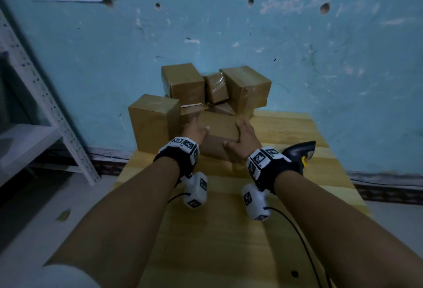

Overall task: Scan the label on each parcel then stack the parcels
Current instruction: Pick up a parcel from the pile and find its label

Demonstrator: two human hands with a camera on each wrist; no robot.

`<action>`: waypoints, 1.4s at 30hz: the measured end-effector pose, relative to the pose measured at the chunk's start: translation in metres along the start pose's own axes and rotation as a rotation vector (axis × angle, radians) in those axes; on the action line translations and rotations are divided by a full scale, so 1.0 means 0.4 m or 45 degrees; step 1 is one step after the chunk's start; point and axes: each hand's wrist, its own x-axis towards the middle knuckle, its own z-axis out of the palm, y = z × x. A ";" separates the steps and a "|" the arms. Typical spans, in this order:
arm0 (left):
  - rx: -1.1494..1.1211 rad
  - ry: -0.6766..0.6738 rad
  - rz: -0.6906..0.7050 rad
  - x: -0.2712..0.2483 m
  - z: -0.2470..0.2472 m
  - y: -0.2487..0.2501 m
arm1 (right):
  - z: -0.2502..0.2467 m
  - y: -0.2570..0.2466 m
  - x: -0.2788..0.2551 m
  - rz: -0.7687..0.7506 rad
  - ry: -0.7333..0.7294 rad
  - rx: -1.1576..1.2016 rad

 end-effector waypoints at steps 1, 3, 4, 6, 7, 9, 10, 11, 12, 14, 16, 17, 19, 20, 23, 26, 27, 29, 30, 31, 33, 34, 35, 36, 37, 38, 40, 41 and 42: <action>0.003 -0.002 0.009 -0.011 0.000 -0.001 | -0.003 -0.002 -0.009 0.003 -0.002 -0.005; 0.017 -0.002 0.003 -0.039 0.001 -0.004 | -0.011 -0.004 -0.033 0.005 -0.012 -0.038; 0.024 -0.006 -0.004 -0.056 0.002 -0.006 | -0.016 -0.003 -0.049 0.005 -0.019 -0.050; 0.033 -0.025 -0.015 -0.093 0.002 -0.007 | -0.026 -0.003 -0.084 0.003 -0.038 -0.062; 0.038 -0.030 -0.017 -0.110 0.002 -0.007 | -0.032 -0.004 -0.102 0.006 -0.049 -0.071; 0.033 -0.049 -0.029 -0.153 -0.002 -0.004 | -0.041 -0.009 -0.140 0.012 -0.068 -0.102; 0.019 -0.055 -0.035 -0.176 -0.004 -0.004 | -0.045 -0.012 -0.161 0.018 -0.073 -0.114; 0.005 -0.054 -0.029 -0.196 -0.005 -0.006 | -0.048 -0.013 -0.180 0.027 -0.076 -0.124; -0.004 -0.057 -0.035 -0.219 -0.007 -0.006 | -0.051 -0.015 -0.201 0.035 -0.079 -0.133; -0.019 -0.053 -0.029 -0.257 -0.009 -0.013 | -0.059 -0.018 -0.241 0.040 -0.095 -0.159; -0.012 -0.042 -0.011 -0.292 -0.012 -0.019 | -0.066 -0.022 -0.278 0.046 -0.110 -0.194; -0.012 -0.035 -0.004 -0.309 -0.014 -0.020 | -0.069 -0.025 -0.296 0.053 -0.118 -0.212; -0.007 -0.039 -0.008 -0.335 -0.016 -0.020 | -0.073 -0.032 -0.324 0.067 -0.128 -0.254; -0.002 -0.041 -0.006 -0.348 -0.018 -0.018 | -0.073 -0.035 -0.336 0.077 -0.127 -0.274; -0.009 -0.036 -0.021 -0.379 -0.017 -0.021 | -0.073 -0.044 -0.362 0.101 -0.107 -0.309; -0.036 -0.021 -0.020 -0.399 -0.014 -0.022 | -0.072 -0.045 -0.377 0.105 -0.105 -0.327; -0.047 -0.020 -0.024 -0.406 -0.014 -0.020 | -0.070 -0.043 -0.381 0.108 -0.104 -0.329; -0.058 -0.018 -0.030 -0.411 -0.014 -0.019 | -0.067 -0.040 -0.387 0.107 -0.091 -0.342; -0.054 -0.019 -0.024 -0.414 -0.015 -0.019 | -0.066 -0.039 -0.390 0.105 -0.086 -0.353; -0.051 -0.019 -0.017 -0.417 -0.017 -0.018 | -0.066 -0.038 -0.392 0.102 -0.086 -0.368; -0.051 -0.028 -0.013 -0.416 -0.019 -0.021 | -0.068 -0.041 -0.392 0.092 -0.103 -0.432; -0.057 -0.033 -0.011 -0.414 -0.019 -0.023 | -0.070 -0.043 -0.391 0.086 -0.114 -0.485; -0.065 -0.032 -0.007 -0.414 -0.019 -0.025 | -0.074 -0.047 -0.388 0.077 -0.118 -0.549; -0.075 -0.030 -0.007 -0.413 -0.019 -0.027 | -0.077 -0.051 -0.386 0.064 -0.113 -0.608; -0.093 -0.029 -0.009 -0.413 -0.021 -0.029 | -0.081 -0.054 -0.382 0.046 -0.104 -0.656; -0.114 -0.028 -0.013 -0.410 -0.021 -0.032 | -0.083 -0.055 -0.377 0.030 -0.105 -0.687; -0.145 -0.025 -0.022 -0.403 -0.023 -0.038 | -0.084 -0.054 -0.366 0.014 -0.133 -0.697; -0.150 -0.023 -0.023 -0.401 -0.024 -0.041 | -0.083 -0.053 -0.362 0.019 -0.145 -0.679; -0.152 -0.027 -0.023 -0.397 -0.026 -0.045 | -0.083 -0.054 -0.358 0.020 -0.146 -0.660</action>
